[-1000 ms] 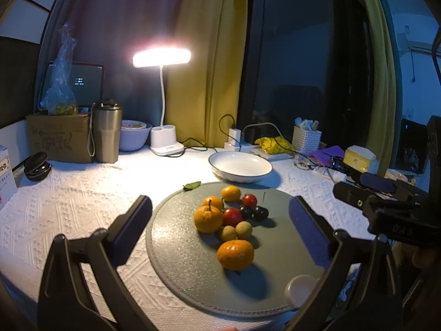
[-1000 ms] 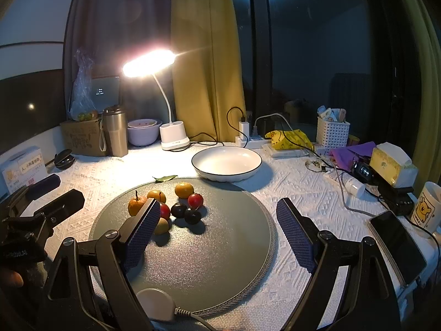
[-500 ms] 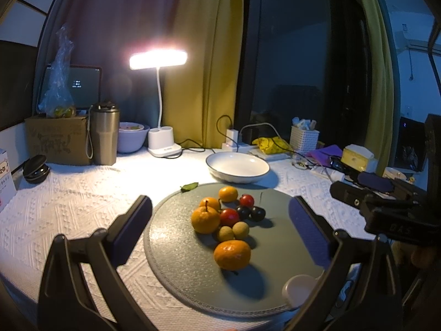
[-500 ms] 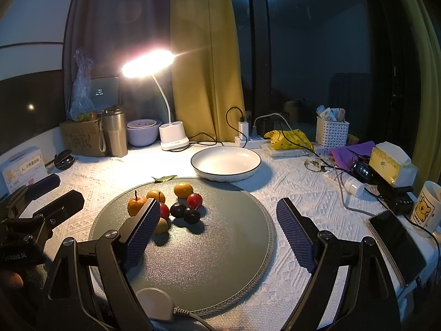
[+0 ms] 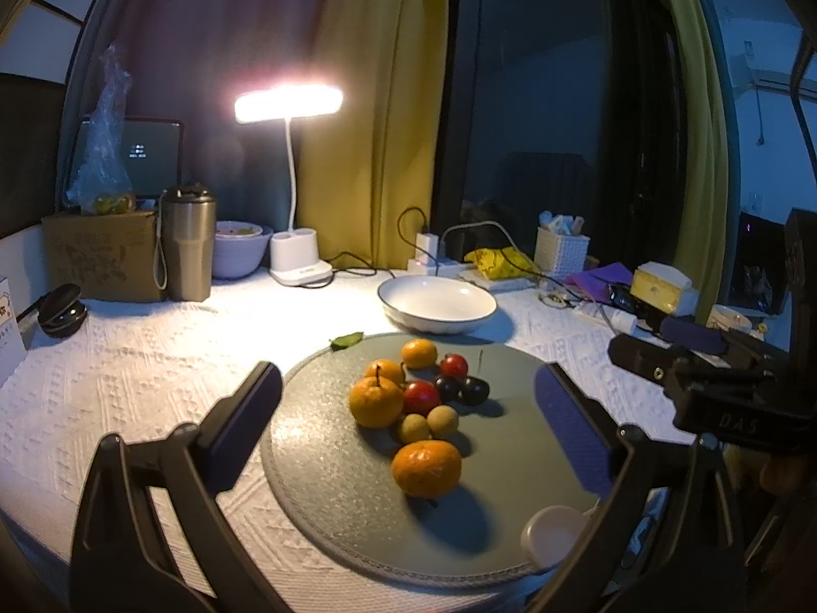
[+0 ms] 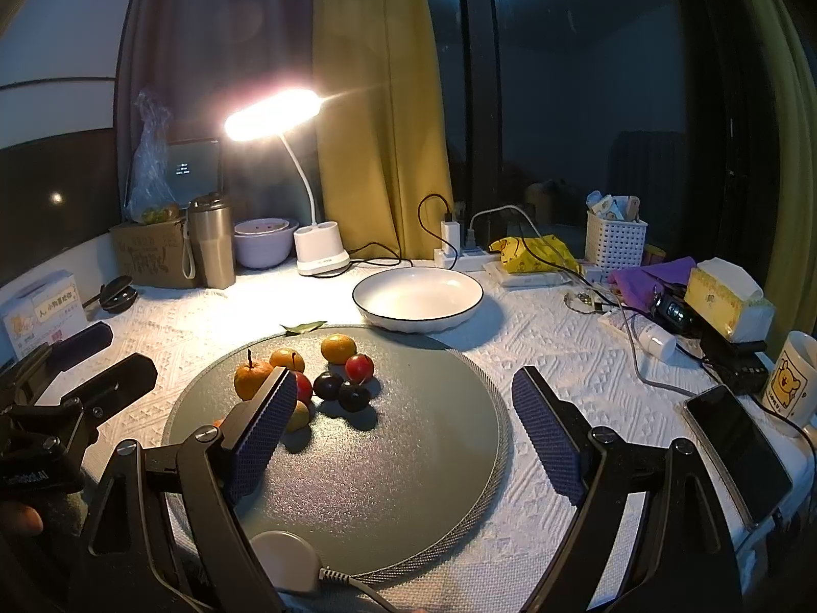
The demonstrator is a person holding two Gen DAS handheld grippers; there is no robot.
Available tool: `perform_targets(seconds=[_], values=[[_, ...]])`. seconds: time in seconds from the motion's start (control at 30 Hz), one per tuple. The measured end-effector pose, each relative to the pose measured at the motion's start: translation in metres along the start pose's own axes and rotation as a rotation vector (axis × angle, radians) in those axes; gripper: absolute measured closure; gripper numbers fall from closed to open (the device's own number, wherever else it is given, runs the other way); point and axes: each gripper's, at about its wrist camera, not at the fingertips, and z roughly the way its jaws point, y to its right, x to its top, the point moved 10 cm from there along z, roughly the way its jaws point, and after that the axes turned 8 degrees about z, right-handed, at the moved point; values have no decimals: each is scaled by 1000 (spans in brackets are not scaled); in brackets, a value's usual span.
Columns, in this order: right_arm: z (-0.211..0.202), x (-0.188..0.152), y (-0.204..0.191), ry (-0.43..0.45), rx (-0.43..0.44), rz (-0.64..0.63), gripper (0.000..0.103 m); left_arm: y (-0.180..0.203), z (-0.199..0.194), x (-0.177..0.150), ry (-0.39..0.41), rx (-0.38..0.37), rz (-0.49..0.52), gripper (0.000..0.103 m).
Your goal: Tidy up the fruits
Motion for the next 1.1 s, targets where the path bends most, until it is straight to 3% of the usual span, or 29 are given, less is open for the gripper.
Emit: perform_targets(seconds=[0.4, 0.77, 0.9, 1.1], values=[[20, -14, 7, -64, -2, 20, 14, 15, 34, -32, -125, -62, 16, 4], [43, -29, 2, -128, 5, 21, 14, 21, 70, -75, -320, -107, 22, 50], [54, -37, -7, -167, 21, 9, 16, 19, 69, -76, -321, -138, 11, 57], [71, -46, -29, -229, 73, -11, 25, 4, 67, -73, -317, -147, -31, 58]])
